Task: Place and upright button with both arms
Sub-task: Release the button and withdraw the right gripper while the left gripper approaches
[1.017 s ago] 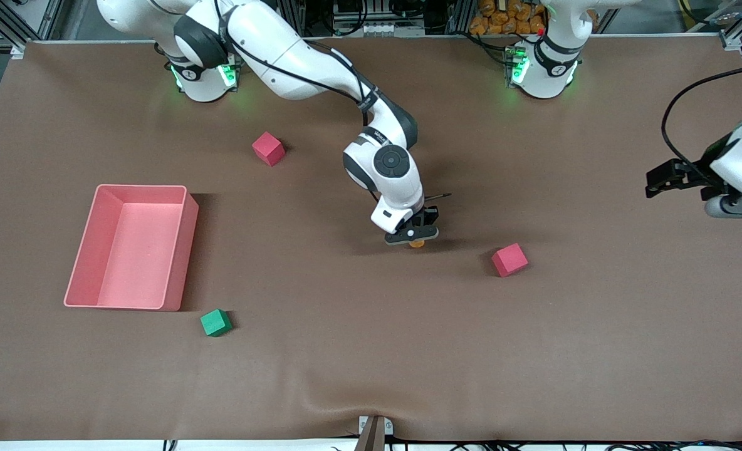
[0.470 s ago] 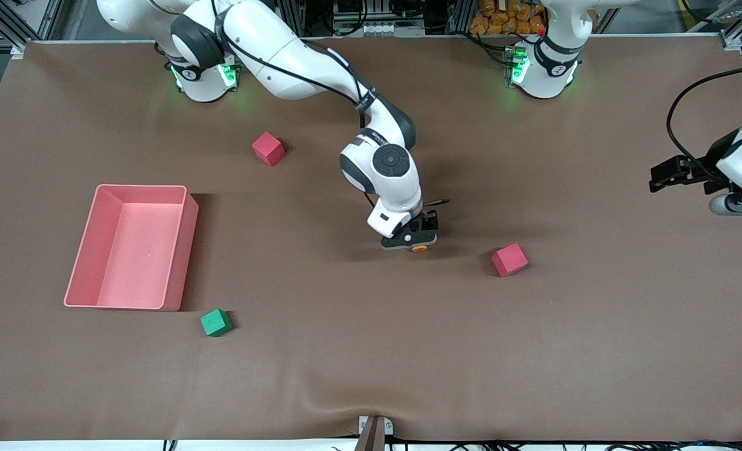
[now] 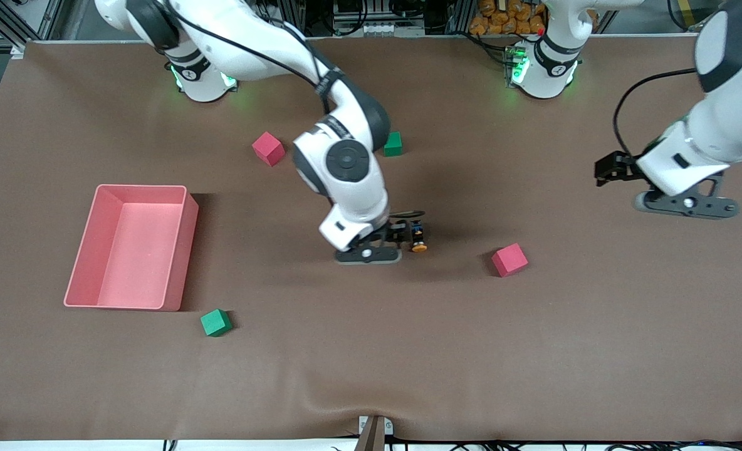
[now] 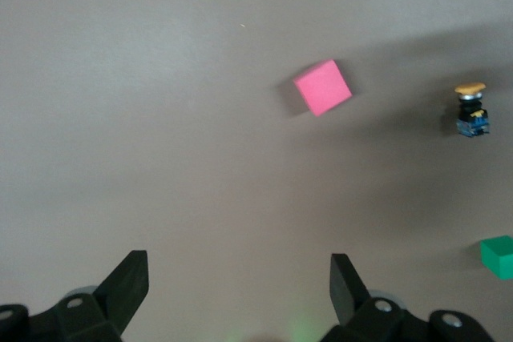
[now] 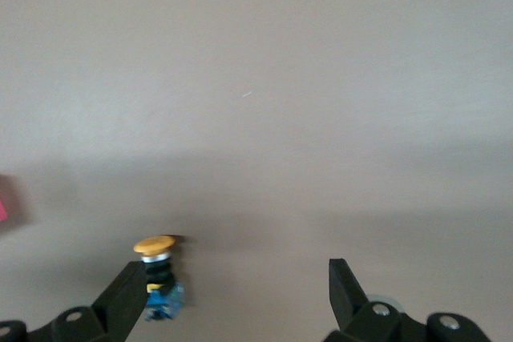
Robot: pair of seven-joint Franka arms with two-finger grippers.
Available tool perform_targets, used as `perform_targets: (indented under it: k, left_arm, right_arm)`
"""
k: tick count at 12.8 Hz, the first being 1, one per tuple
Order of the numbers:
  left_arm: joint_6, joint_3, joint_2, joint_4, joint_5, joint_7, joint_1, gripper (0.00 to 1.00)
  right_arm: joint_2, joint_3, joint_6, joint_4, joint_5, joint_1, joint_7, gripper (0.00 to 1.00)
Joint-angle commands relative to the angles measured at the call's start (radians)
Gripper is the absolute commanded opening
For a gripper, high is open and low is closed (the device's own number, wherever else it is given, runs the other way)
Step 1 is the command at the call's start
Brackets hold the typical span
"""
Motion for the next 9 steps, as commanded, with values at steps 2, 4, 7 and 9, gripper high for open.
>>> perform_targets:
  k: [2, 4, 7, 9]
  left_arm:
    - [-0.026, 0.001, 0.065, 0.029, -0.08, -0.083, -0.025, 1.0]
    - [-0.025, 0.001, 0.102, 0.029, -0.143, -0.149, -0.051, 1.0]
    - [-0.025, 0.001, 0.169, 0.031, -0.182, -0.269, -0.151, 1.0]
    - [-0.013, 0.001, 0.235, 0.049, -0.182, -0.337, -0.227, 1.0]
  right_arm:
    - [-0.192, 0.017, -0.136, -0.121, -0.014, -0.148, -0.114, 1.0]
    - [-0.332, 0.017, -0.136, -0.256, -0.017, -0.229, -0.174, 1.0]
    - [-0.501, 0.016, -0.159, -0.4, -0.017, -0.346, -0.26, 1.0]
    - [-0.607, 0.017, -0.188, -0.487, -0.022, -0.42, -0.34, 1.0]
